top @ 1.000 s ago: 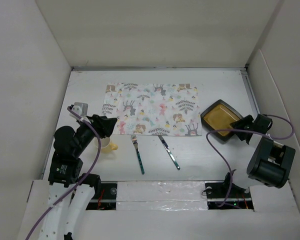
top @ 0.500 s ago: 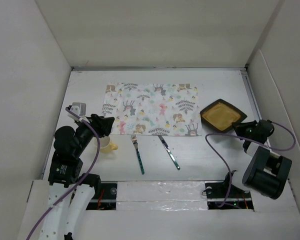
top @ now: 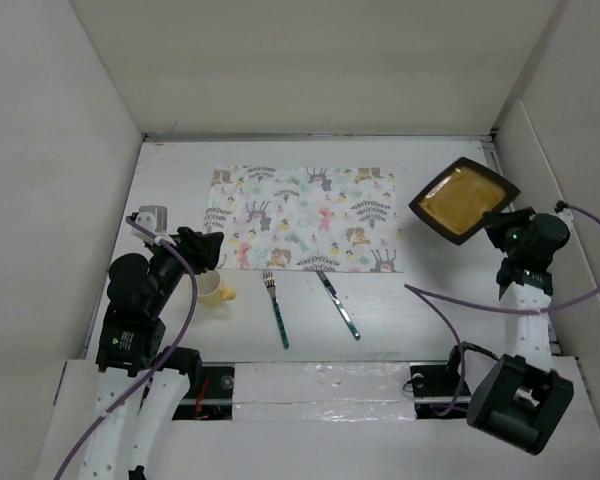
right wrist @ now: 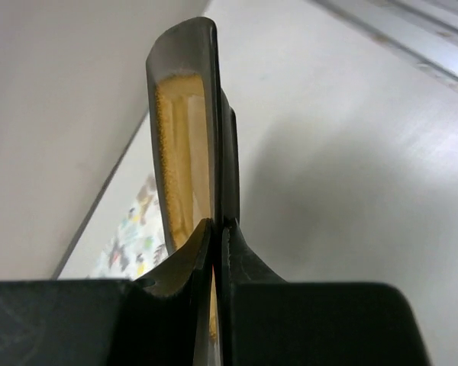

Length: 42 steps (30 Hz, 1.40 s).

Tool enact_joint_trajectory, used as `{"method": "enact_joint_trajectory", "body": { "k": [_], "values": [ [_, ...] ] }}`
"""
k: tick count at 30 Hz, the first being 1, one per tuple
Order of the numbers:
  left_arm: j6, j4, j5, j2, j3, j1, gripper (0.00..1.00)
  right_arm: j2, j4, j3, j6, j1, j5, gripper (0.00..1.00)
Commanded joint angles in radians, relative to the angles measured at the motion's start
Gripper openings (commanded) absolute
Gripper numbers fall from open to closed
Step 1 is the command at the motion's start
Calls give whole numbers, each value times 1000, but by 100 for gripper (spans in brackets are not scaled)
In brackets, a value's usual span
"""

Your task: Set the dinner table for one person

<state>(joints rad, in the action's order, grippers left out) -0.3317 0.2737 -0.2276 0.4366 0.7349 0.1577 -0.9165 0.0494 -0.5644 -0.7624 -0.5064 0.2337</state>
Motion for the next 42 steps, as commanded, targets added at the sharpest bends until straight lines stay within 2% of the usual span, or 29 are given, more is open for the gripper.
{"method": "enact_joint_trajectory", "body": {
  "k": [1, 3, 4, 7, 10, 14, 16, 22, 27, 31, 42],
  "values": [
    [-10, -36, 7, 8, -8, 6, 51, -94, 173, -156, 34, 144, 249, 0],
    [-9, -34, 8, 7, -5, 6, 52, -183, 199, -245, 37, 242, 326, 0],
    [-9, -33, 10, 5, -5, 6, 53, -268, 249, -268, 25, 349, 366, 0],
    [-9, -31, 14, -4, -5, 6, 56, -387, 387, -331, -27, 530, 377, 0],
    [-10, -25, 39, -12, -6, 6, 56, -521, 562, -367, -104, 624, 363, 0],
    [-10, -27, 43, -12, -11, 6, 56, -701, 702, -446, -216, 741, 348, 0],
    [-13, -21, 43, -4, -11, 6, 56, -821, 769, -503, -254, 778, 340, 0],
    [-15, -21, 47, -6, -14, 6, 56, -944, 845, -534, -334, 818, 300, 0],
    [-15, -24, 42, 5, -14, 6, 56, -984, 900, -493, -374, 848, 219, 0],
    [-13, -28, 30, 13, -15, 6, 56, -1047, 1029, -483, -437, 870, 190, 0],
    [-13, -27, 33, 8, -15, 6, 56, -1067, 1015, -419, -439, 901, 72, 0]
  ]
}}
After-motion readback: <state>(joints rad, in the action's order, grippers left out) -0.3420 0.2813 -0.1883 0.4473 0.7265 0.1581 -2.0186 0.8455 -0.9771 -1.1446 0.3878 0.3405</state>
